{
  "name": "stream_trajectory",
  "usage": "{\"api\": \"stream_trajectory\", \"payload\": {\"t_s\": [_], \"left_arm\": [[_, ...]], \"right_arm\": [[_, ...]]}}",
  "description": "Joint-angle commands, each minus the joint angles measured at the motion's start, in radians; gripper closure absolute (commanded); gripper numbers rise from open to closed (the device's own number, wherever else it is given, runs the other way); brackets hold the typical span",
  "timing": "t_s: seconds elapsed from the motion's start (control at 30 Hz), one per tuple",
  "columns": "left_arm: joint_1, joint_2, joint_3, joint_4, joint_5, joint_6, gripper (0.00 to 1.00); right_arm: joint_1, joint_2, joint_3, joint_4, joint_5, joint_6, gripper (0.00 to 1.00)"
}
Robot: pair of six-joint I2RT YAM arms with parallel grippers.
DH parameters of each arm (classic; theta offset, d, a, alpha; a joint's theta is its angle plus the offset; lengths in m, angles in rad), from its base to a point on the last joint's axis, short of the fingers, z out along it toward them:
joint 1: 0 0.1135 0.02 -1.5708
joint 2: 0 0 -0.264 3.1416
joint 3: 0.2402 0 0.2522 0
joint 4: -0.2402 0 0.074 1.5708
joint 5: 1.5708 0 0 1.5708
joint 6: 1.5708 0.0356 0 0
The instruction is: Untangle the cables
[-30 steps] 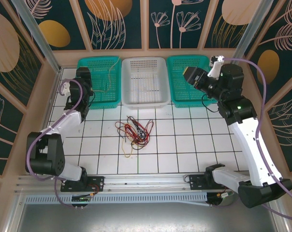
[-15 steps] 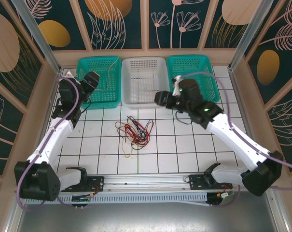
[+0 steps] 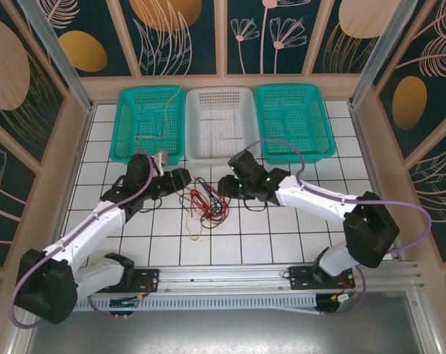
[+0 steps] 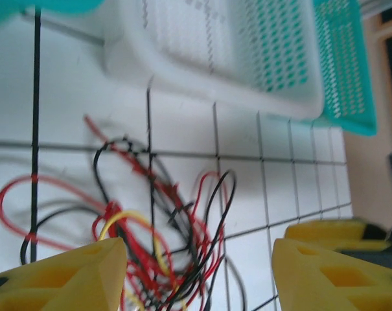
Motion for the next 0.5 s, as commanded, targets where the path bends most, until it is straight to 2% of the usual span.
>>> {"api": "stream_trajectory", "payload": {"t_s": [0.0, 0.2, 0.47], "left_arm": [[-0.040, -0.047, -0.039, -0.051, 0.048, 0.014, 0.39], [-0.056, -0.120, -0.101, -0.026, -0.003, -0.031, 0.39], [-0.056, -0.020, -0.057, 0.072, 0.001, -0.063, 0.41]], "right_arm": [[0.006, 0.015, 0.036, 0.012, 0.039, 0.020, 0.57], [-0.024, 0.087, 0.095, -0.036, 0.059, 0.003, 0.57], [-0.026, 0.148, 0.118, -0.013, -0.005, 0.038, 0.61]]}}
